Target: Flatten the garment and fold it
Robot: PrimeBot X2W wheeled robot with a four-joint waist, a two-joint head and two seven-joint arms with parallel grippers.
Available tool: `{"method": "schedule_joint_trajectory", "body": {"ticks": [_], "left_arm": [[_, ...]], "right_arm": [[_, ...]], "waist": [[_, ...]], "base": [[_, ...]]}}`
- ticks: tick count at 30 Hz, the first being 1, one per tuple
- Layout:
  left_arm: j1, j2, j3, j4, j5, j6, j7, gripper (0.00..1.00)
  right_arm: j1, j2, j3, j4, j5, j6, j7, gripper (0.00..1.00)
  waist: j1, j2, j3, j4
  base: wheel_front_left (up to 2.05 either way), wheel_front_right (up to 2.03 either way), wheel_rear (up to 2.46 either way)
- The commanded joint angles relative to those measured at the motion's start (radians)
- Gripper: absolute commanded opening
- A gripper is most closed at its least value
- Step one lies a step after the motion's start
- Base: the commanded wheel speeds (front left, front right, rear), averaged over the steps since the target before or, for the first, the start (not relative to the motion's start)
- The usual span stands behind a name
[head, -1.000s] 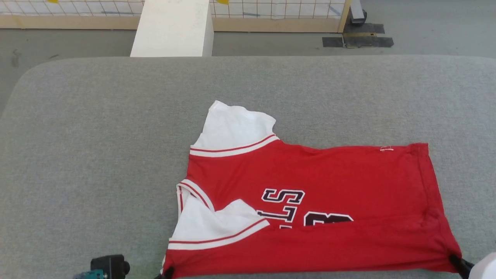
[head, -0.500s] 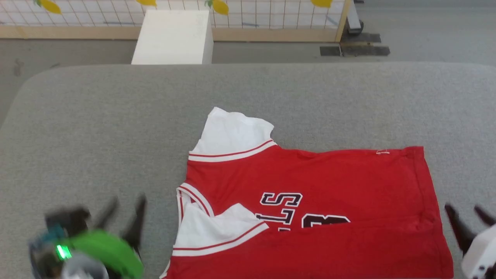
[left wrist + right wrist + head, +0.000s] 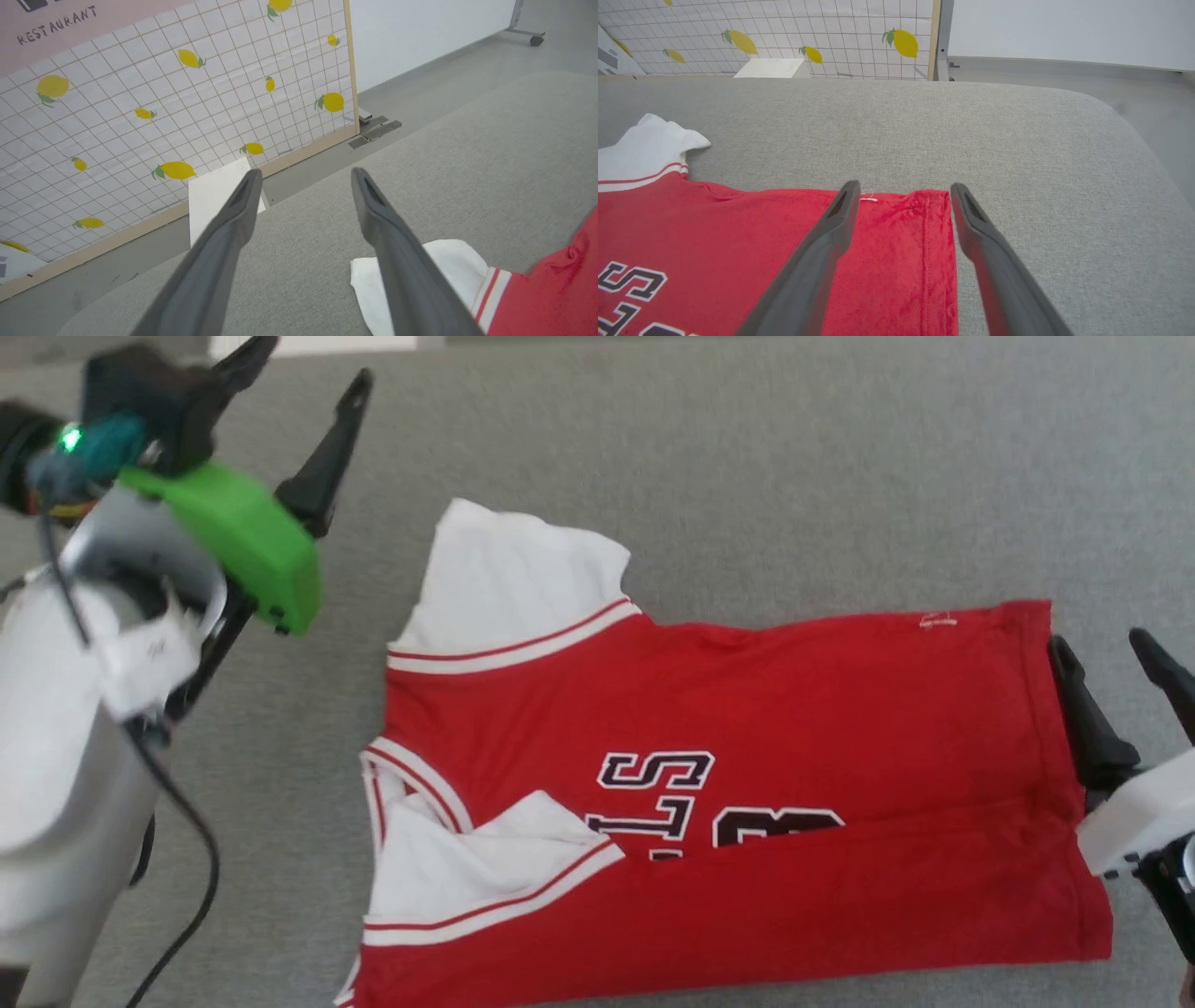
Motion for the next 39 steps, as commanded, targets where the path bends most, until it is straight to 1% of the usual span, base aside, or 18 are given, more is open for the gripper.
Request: {"method": "schedule_joint_trajectory", "body": {"ticks": [1,4,8,12,17,19,20,23,27,34,36,39], "left_arm": [[-0.040,-0.006,-0.021,0.037,-0.006,-0.019,0.025,1.00],[-0.114,-0.017,-0.064,0.125,-0.034,-0.047,0.088,1.00],[-0.167,-0.019,-0.134,0.198,-0.077,-0.064,0.156,1.00],[-0.188,-0.001,-0.184,0.258,-0.113,-0.067,0.214,1.00],[-0.185,0.016,-0.201,0.329,-0.148,-0.067,0.269,1.00],[-0.180,0.018,-0.199,0.352,-0.161,-0.058,0.291,1.00],[-0.179,0.019,-0.200,0.356,-0.164,-0.059,0.293,0.00],[-0.169,0.019,-0.205,0.366,-0.185,-0.060,0.310,0.00],[-0.157,0.009,-0.197,0.366,-0.220,-0.062,0.304,0.00],[-0.138,0.000,-0.195,0.336,-0.234,-0.064,0.227,0.00],[-0.133,-0.004,-0.195,0.326,-0.238,-0.065,0.206,0.00],[-0.133,-0.006,-0.194,0.307,-0.233,-0.065,0.167,0.00]], "right_arm": [[-0.024,0.001,0.005,-0.009,-0.008,-0.002,-0.009,1.00],[-0.044,0.000,0.011,-0.019,-0.012,-0.002,-0.013,1.00],[-0.066,-0.003,0.021,-0.025,-0.009,-0.002,-0.016,1.00],[-0.081,-0.005,0.022,-0.027,-0.009,-0.002,-0.017,1.00],[-0.085,-0.008,0.018,-0.028,-0.006,-0.002,-0.014,1.00],[-0.086,-0.010,0.014,-0.031,-0.006,-0.002,-0.012,1.00],[-0.087,-0.010,0.012,-0.033,-0.007,-0.002,-0.010,1.00],[-0.090,-0.012,0.012,-0.040,-0.011,-0.002,-0.005,1.00],[-0.107,-0.026,0.022,-0.054,-0.006,-0.002,0.014,1.00],[-0.209,-0.106,0.057,-0.081,-0.010,-0.002,0.066,1.00],[-0.252,-0.132,0.073,-0.073,-0.003,-0.002,0.092,1.00],[-0.316,-0.151,0.082,-0.037,0.023,-0.002,0.139,1.00]], "waist": [[-0.0001,0.0000,0.119,-0.068],[-0.0001,0.0000,0.166,-0.086],[-0.0001,0.0000,0.211,-0.109],[-0.0001,0.0000,0.242,-0.123],[-0.0001,0.0000,0.260,-0.128],[-0.0001,0.0000,0.262,-0.127],[-0.0001,0.0000,0.262,-0.126],[-0.0001,0.0000,0.255,-0.119],[-0.0001,0.0000,0.227,-0.100],[-0.0001,0.0000,0.148,-0.060],[-0.0001,0.0000,0.130,-0.049],[-0.0001,0.0000,0.115,-0.032]], "base": [[0.00,0.00,0.00],[0.00,0.00,0.00],[0.00,0.00,0.00],[0.00,0.00,0.00],[0.00,0.00,0.00],[0.00,0.00,0.00],[0.00,0.00,0.00],[0.00,0.00,0.00],[0.00,0.00,0.00],[0.00,0.00,0.00],[0.00,0.00,0.00],[0.00,0.00,0.00]]}}
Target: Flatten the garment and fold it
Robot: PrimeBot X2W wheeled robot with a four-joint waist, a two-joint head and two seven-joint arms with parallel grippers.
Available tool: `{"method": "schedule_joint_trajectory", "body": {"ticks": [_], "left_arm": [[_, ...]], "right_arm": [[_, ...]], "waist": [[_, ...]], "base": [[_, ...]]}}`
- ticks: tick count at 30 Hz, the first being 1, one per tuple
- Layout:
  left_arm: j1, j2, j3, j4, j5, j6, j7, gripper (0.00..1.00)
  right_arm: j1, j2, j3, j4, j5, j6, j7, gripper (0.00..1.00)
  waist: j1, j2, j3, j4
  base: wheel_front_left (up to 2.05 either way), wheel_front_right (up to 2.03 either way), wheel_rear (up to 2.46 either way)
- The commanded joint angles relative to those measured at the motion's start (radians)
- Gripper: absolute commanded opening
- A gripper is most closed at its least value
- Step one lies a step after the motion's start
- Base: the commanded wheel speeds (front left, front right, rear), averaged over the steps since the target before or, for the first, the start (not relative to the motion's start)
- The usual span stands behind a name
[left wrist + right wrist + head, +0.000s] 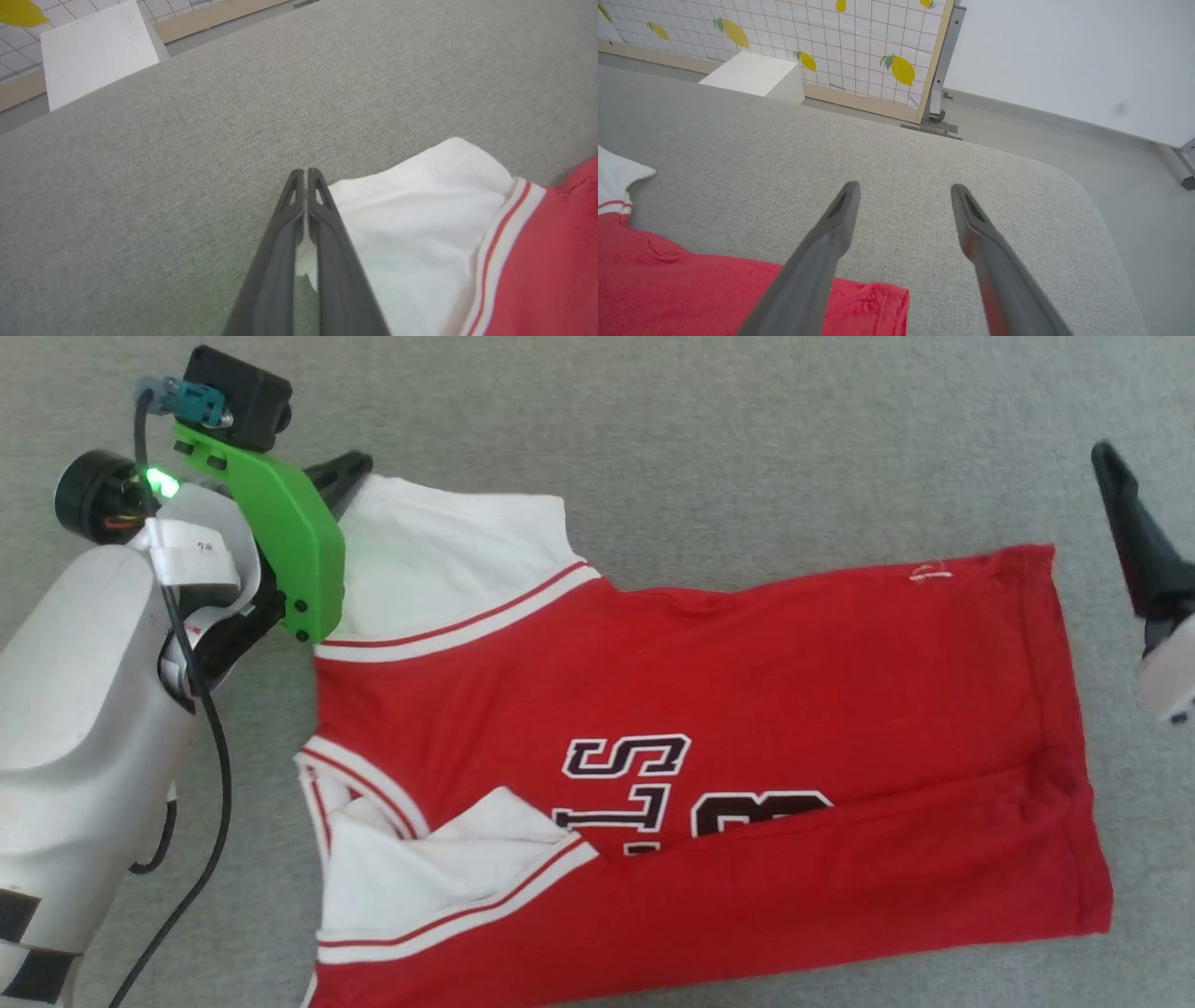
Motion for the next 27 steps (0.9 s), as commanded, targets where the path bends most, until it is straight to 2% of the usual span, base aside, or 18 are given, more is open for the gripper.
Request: {"method": "schedule_joint_trajectory", "body": {"ticks": [1,5,8,9,19,20,21,27], "left_arm": [[0.005,-0.001,-0.002,-0.009,0.008,-0.004,-0.017,0.00],[-0.005,-0.013,-0.008,-0.028,0.016,-0.005,-0.049,0.00],[-0.016,-0.025,-0.014,-0.035,0.020,-0.005,-0.060,0.00],[-0.022,-0.037,-0.021,-0.037,0.024,-0.005,-0.067,0.00],[-0.059,-0.061,-0.038,-0.024,0.026,-0.005,-0.078,0.00],[-0.064,-0.063,-0.039,-0.021,0.026,-0.005,-0.079,0.00],[-0.067,-0.065,-0.041,-0.020,0.026,-0.005,-0.080,0.00],[-0.079,-0.073,-0.031,-0.015,0.019,-0.006,-0.131,0.00]], "right_arm": [[-0.033,-0.008,0.008,0.023,0.012,-0.002,0.025,1.00],[-0.071,-0.020,0.008,0.124,0.042,-0.002,0.147,1.00],[-0.068,-0.040,0.015,0.198,0.070,-0.002,0.296,1.00],[-0.073,-0.052,0.012,0.225,0.081,-0.002,0.379,1.00],[-0.092,-0.033,-0.007,0.283,0.061,-0.002,0.447,1.00],[-0.092,-0.029,-0.010,0.289,0.060,-0.002,0.458,0.47],[-0.094,-0.025,-0.010,0.289,0.060,-0.002,0.459,0.00],[-0.113,-0.026,0.003,0.286,0.068,-0.002,0.417,0.00]], "waist": [[-0.0001,0.0000,-0.026,0.034],[-0.0001,0.0000,-0.017,0.058],[-0.0001,0.0000,-0.003,0.073],[-0.0001,0.0000,0.011,0.080],[-0.0001,0.0000,0.054,0.097],[-0.0001,0.0000,0.056,0.098],[-0.0001,0.0000,0.057,0.099],[-0.0001,0.0000,0.052,0.103]], "base": [[0.00,0.00,0.00],[0.00,0.00,0.00],[0.00,0.00,0.00],[0.00,0.00,0.00],[0.00,0.00,0.00],[0.00,0.00,0.00],[0.00,0.00,0.00],[0.00,0.00,0.00]]}}
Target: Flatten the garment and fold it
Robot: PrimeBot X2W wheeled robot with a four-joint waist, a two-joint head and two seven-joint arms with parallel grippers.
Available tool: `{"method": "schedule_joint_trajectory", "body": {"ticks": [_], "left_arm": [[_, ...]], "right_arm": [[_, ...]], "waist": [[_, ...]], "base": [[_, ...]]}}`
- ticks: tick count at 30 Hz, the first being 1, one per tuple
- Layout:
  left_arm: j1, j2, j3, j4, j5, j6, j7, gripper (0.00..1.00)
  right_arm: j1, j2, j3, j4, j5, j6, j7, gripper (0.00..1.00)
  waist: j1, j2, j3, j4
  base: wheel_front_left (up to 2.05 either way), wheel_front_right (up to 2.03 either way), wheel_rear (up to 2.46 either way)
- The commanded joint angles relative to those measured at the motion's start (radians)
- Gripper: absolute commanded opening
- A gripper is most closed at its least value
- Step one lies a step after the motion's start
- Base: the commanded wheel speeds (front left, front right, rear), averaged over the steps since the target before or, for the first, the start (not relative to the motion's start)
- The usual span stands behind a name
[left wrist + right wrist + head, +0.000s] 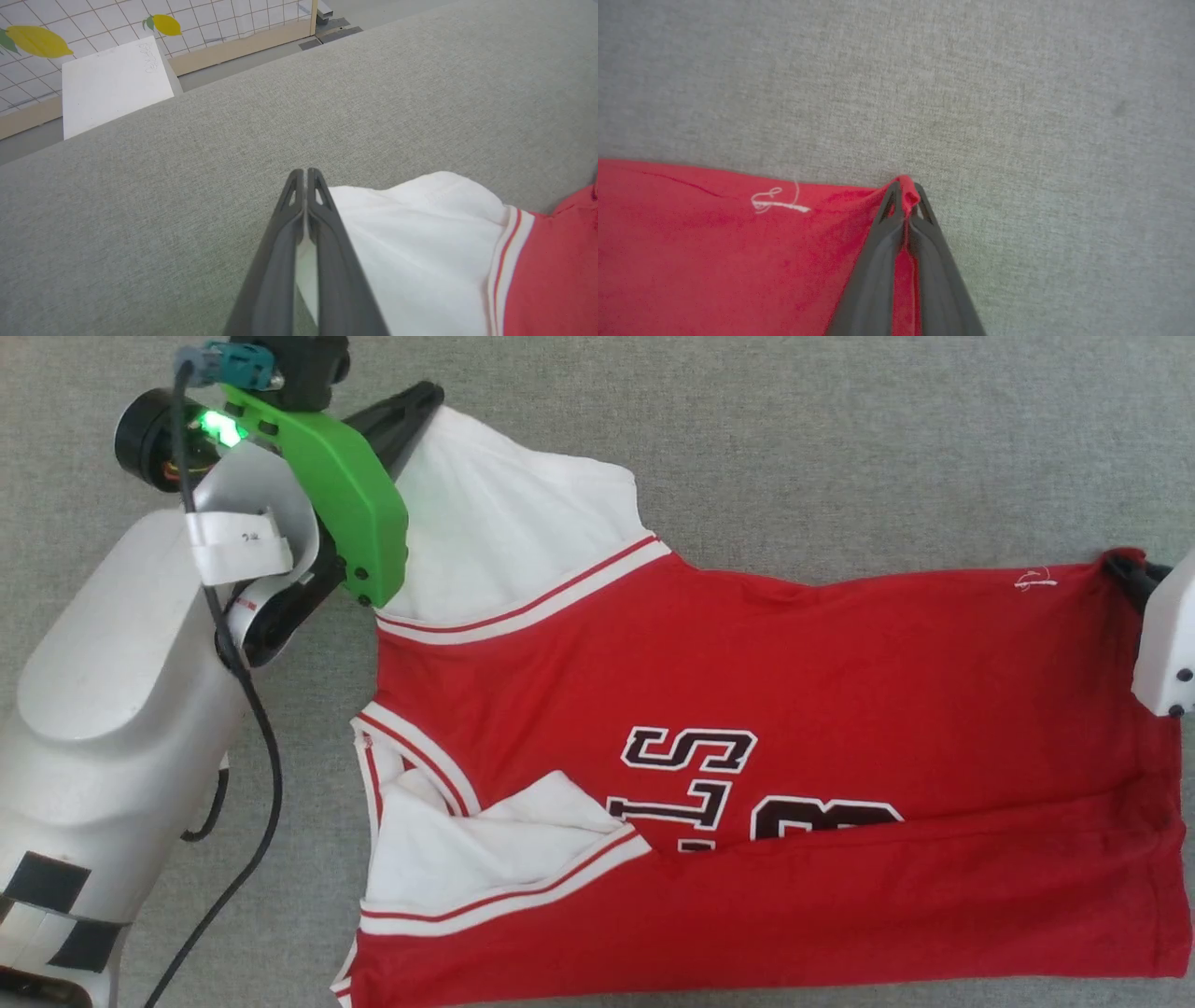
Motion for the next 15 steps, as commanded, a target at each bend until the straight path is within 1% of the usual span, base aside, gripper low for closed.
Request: {"method": "schedule_joint_trajectory", "body": {"ticks": [1,3,4,8,12,15], "left_arm": [[-0.012,-0.005,0.010,0.001,-0.003,-0.005,-0.023,0.00],[0.001,-0.003,0.026,-0.006,-0.014,-0.004,-0.053,0.00],[0.022,0.003,0.041,-0.022,-0.025,-0.001,-0.082,0.00],[0.099,0.025,0.072,-0.089,-0.054,0.007,-0.141,0.00],[0.218,0.051,0.095,-0.203,-0.076,0.032,-0.195,0.00],[0.330,0.073,0.107,-0.307,-0.098,0.062,-0.225,0.00]], "right_arm": [[-0.017,0.001,0.005,0.002,0.004,-0.002,-0.024,0.00],[-0.019,0.001,0.006,-0.002,0.016,-0.002,-0.055,0.00],[-0.012,0.001,0.004,-0.011,0.029,-0.002,-0.089,0.00],[0.033,0.005,-0.003,-0.042,0.065,-0.002,-0.143,0.00],[0.117,0.014,-0.022,-0.090,0.094,-0.002,-0.188,0.00],[0.203,0.034,-0.046,-0.133,0.109,-0.002,-0.213,0.00]], "waist": [[0.0000,0.0000,-0.008,0.001],[0.0000,0.0000,-0.022,0.001],[0.0000,0.0000,-0.043,0.001],[0.0000,0.0000,-0.098,0.001],[0.0000,0.0000,-0.167,0.008],[0.0000,0.0000,-0.219,0.015]], "base": [[0.00,0.00,0.00],[0.00,0.00,0.00],[0.00,0.00,0.00],[0.00,0.00,0.00],[0.00,0.00,0.00],[0.00,0.00,0.00]]}}
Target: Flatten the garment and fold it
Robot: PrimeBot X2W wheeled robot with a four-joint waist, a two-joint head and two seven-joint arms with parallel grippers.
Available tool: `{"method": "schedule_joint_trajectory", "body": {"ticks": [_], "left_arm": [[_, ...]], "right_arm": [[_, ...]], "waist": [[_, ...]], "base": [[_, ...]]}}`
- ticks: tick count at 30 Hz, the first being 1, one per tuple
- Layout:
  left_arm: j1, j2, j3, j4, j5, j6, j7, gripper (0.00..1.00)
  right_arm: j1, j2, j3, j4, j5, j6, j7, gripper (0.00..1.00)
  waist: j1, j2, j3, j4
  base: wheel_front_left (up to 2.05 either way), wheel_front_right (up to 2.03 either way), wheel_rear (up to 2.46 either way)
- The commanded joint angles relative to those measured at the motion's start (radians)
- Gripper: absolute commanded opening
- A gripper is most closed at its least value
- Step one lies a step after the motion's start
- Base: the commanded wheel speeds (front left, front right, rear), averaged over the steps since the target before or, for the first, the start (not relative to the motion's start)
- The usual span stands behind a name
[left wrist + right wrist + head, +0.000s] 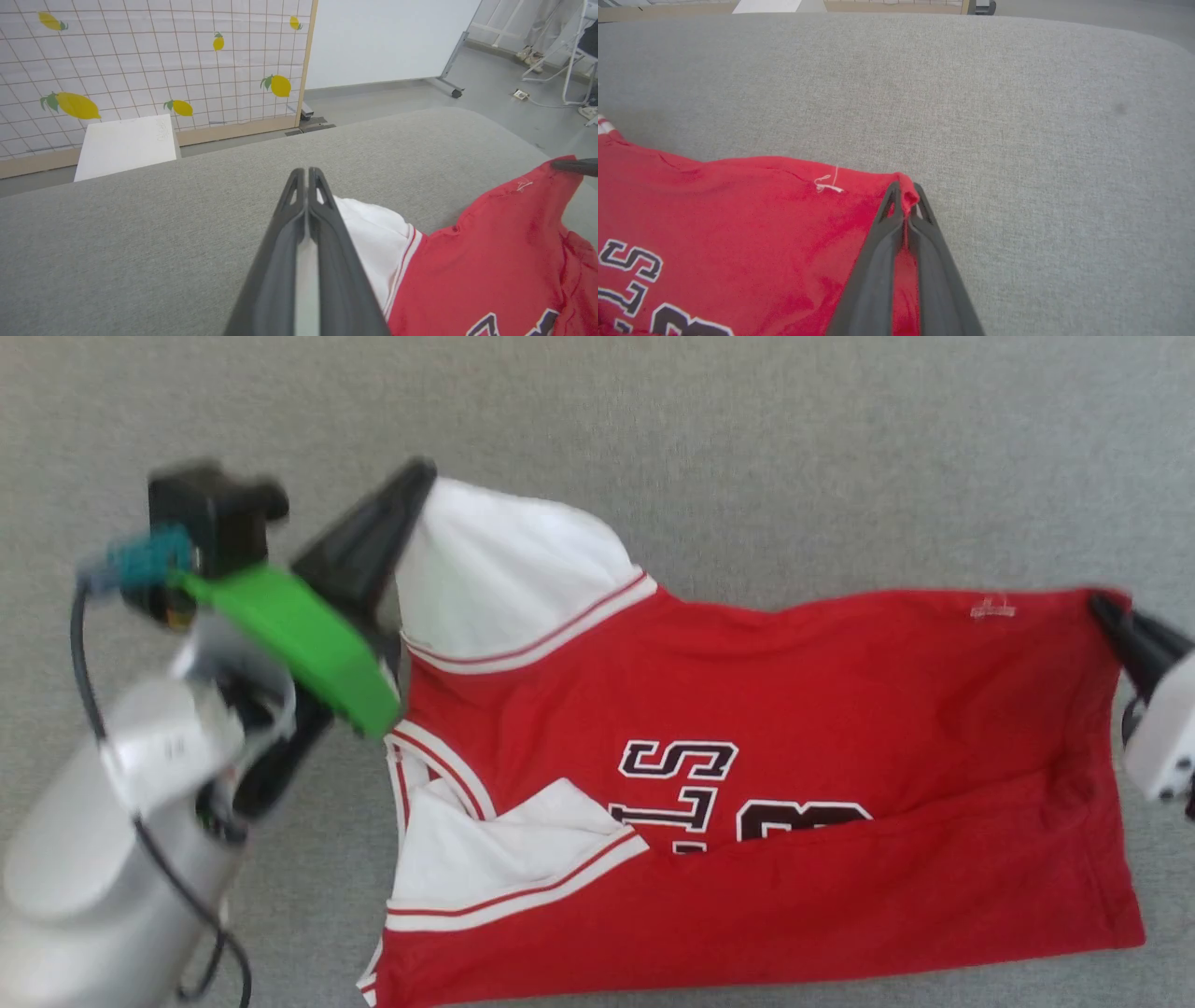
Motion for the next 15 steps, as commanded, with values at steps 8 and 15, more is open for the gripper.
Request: {"method": "schedule_joint_trajectory", "body": {"ticks": [8,15], "left_arm": [[0.353,0.066,0.014,-0.245,-0.066,0.111,-0.049,0.00],[0.600,0.107,-0.017,-0.265,-0.113,0.182,-0.040,0.00]], "right_arm": [[0.224,0.078,-0.073,-0.096,0.023,-0.002,-0.044,0.00],[0.381,0.136,-0.108,-0.095,0.033,-0.002,-0.061,0.00]], "waist": [[0.0000,-0.0001,-0.144,0.020],[0.0000,-0.0001,-0.160,0.029]], "base": [[0.00,0.00,0.00],[0.00,0.00,0.00]]}}
